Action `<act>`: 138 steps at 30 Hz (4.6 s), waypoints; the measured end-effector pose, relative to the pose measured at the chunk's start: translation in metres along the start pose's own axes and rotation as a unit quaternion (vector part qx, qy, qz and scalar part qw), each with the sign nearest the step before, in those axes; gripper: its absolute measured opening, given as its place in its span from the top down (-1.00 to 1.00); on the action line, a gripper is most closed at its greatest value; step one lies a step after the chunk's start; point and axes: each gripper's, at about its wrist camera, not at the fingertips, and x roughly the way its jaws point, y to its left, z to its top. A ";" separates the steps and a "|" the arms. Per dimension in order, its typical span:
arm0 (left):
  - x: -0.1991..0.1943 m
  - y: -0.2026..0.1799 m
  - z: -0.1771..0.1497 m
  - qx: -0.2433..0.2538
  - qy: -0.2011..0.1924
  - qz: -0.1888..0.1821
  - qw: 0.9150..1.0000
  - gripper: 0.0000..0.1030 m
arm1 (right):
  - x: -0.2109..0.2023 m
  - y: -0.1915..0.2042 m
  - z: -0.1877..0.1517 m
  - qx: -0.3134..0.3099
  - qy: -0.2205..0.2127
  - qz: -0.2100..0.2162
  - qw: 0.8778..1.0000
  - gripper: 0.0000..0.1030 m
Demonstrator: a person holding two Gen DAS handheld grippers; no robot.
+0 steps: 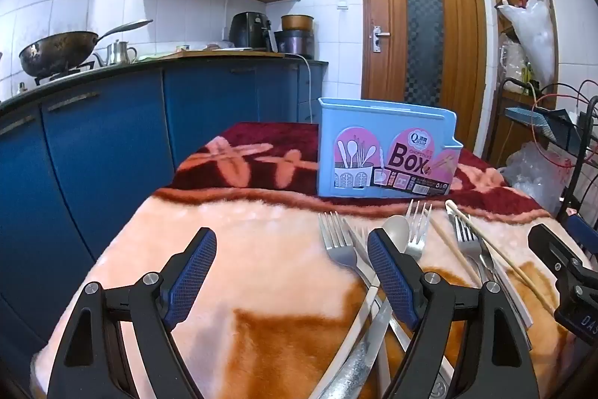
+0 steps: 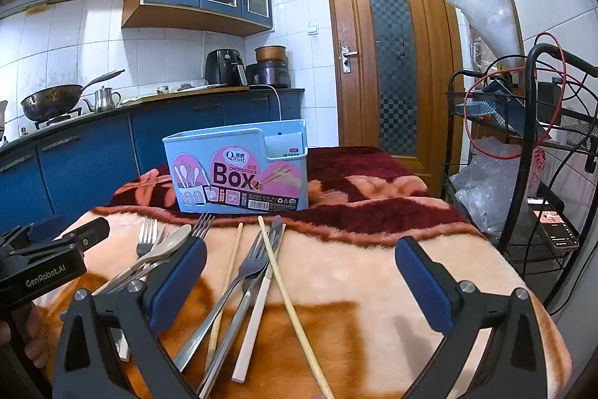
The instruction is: Organize utensils
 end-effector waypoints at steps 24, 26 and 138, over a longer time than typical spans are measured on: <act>0.000 0.000 0.000 0.002 -0.002 0.001 1.000 -0.63 | 0.001 0.000 0.000 0.001 0.002 0.000 1.000 -1.00; 0.000 0.000 0.000 0.002 -0.002 0.001 1.000 -0.63 | 0.001 0.000 0.000 0.001 0.002 0.000 1.000 -1.00; 0.057 -0.030 0.021 0.124 0.228 -0.106 0.960 0.08 | 0.082 -0.001 0.030 -0.081 0.328 0.090 0.937 0.10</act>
